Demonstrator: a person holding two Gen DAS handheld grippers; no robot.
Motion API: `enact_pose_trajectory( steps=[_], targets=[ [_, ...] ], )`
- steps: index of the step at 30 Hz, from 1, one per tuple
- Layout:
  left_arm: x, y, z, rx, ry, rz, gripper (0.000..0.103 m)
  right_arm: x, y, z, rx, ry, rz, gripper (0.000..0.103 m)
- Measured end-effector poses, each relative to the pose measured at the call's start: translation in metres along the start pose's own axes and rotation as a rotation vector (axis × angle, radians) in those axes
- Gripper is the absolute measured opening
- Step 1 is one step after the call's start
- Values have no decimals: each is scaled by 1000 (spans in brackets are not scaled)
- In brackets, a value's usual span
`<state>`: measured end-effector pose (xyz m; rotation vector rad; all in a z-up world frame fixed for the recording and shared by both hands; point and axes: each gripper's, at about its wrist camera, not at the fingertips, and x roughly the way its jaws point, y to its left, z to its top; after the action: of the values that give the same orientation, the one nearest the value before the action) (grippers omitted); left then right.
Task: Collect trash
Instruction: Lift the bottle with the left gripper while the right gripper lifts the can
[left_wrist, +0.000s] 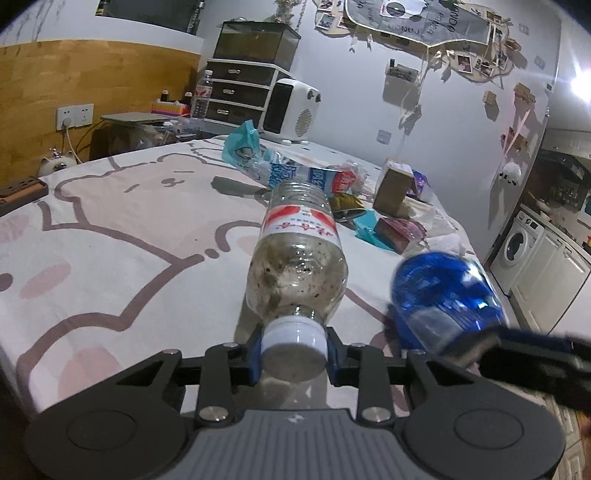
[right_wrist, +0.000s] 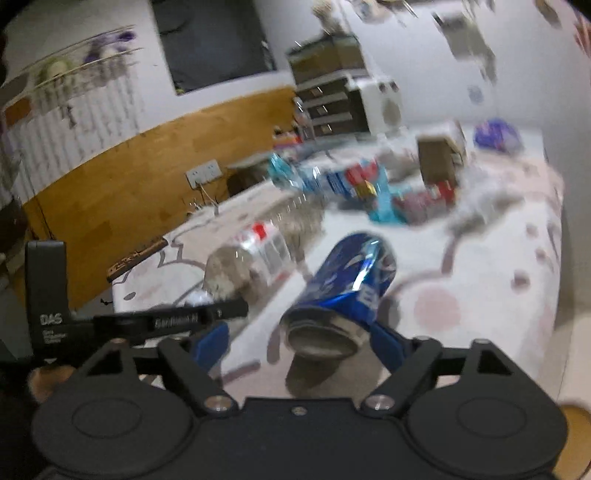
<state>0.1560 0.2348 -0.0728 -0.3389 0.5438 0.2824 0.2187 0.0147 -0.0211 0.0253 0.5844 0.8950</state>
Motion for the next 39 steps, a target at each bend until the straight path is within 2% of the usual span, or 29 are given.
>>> enact_pose_trajectory(
  steps=[3,7,10,12,14,18,25,31,35,39],
  targets=[
    [-3,5,0,-12,-7,21,33,11,8,12,-55,-9,26,75],
    [-6,16,3,-24,-20,59,33,30,18,28,-111,14,127,74],
    [-8,27,8,-28,-36,89,33,33,27,32,-197,14,134,74],
    [-9,33,10,-32,-38,102,33,34,25,36,-238,11,110,80],
    [-10,37,12,-40,-37,107,33,37,19,41,-269,14,109,93],
    [-17,39,15,-29,-51,104,33,52,8,54,-353,42,155,96],
    [-23,45,15,-45,-51,124,33,95,3,79,-485,124,345,102],
    [-20,40,16,-32,-36,121,33,137,-9,92,-435,233,505,102],
    [-16,39,17,-30,-33,122,33,144,-1,94,-457,254,548,103],
    [-12,39,15,-30,-27,117,33,141,16,88,-566,281,507,103]
  ],
)
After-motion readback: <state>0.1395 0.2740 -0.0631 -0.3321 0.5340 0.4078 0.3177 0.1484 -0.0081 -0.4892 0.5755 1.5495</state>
